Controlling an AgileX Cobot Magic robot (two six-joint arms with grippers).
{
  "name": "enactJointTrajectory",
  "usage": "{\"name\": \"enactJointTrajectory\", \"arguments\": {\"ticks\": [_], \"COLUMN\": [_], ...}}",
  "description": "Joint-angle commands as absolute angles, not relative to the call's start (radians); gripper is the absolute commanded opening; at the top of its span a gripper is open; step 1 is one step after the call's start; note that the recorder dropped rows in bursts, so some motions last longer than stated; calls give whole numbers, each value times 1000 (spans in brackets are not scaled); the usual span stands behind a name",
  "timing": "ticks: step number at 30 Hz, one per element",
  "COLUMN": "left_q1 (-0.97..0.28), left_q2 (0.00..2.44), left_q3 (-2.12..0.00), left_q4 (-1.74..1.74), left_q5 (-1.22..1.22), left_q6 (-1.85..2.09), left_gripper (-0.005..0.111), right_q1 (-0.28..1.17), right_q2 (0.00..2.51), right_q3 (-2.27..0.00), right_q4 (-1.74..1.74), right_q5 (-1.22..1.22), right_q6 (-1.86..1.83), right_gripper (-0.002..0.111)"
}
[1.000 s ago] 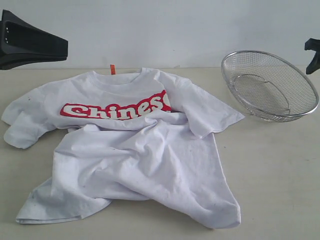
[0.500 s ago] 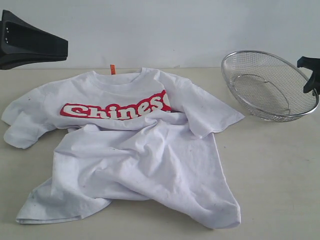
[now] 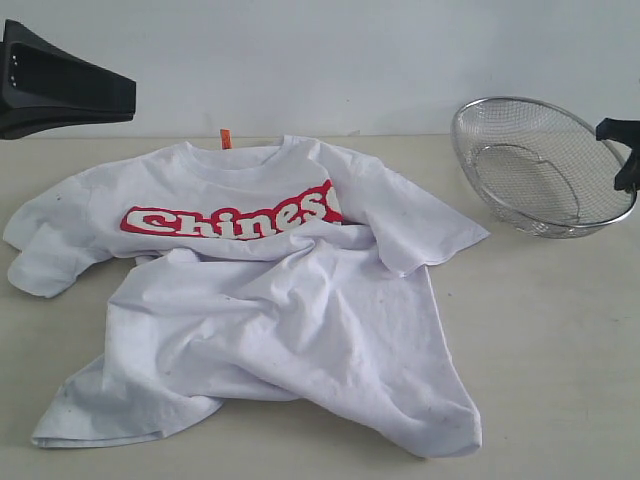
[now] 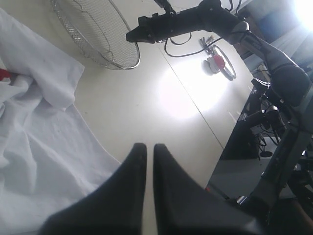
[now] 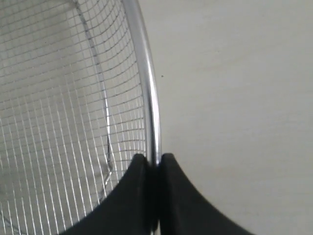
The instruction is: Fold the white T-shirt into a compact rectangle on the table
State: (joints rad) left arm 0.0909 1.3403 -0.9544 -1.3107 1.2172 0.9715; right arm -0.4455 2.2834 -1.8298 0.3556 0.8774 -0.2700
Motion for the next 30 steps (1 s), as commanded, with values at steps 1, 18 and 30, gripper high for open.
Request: {"name": "enactJointTrajectory", "arguments": {"ticks": [1, 18, 30], "left_q1": [83, 83, 83], "left_q2": [1333, 1333, 1333], "left_q3": [-952, -952, -952], "left_q4": [-1310, -1310, -1310], "left_q5": [1221, 1221, 1221], "left_q6": [981, 981, 981], "left_gripper": [5, 5, 5], "right_q1": [-455, -547, -549], "right_q2": [2279, 2266, 2262], "right_q3": [-1874, -1906, -1907], "right_q4": [295, 305, 357], "right_q5": [906, 913, 913], "right_q6": [-288, -339, -307], "right_gripper": [0, 0, 67]}}
